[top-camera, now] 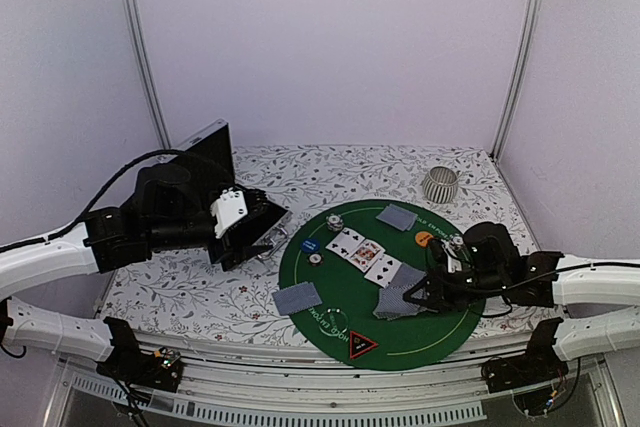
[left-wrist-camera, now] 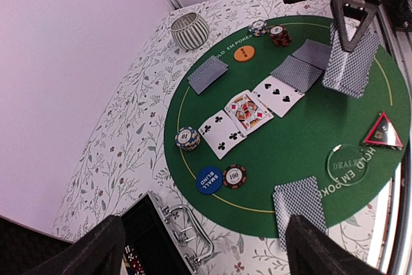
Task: Distribute texas hold em gaming equipment
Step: Place the face-down deck piles on the poker table mat.
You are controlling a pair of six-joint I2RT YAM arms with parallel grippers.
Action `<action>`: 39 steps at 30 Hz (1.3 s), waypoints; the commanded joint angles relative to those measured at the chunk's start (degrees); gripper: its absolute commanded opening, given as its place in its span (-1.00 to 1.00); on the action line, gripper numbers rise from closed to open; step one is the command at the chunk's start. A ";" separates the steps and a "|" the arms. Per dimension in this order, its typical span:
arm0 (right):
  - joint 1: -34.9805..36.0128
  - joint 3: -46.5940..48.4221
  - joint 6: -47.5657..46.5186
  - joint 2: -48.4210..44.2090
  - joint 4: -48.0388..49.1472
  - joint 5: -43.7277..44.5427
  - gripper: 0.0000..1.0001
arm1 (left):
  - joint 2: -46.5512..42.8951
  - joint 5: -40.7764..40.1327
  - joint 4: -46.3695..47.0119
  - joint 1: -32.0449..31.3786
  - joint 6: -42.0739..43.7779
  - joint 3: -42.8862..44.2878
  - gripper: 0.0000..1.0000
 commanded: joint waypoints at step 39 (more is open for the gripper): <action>-3.66 -3.78 0.37 2.27 -15.02 -3.38 0.05 | 0.56 1.25 -0.08 -0.19 -0.35 0.66 0.78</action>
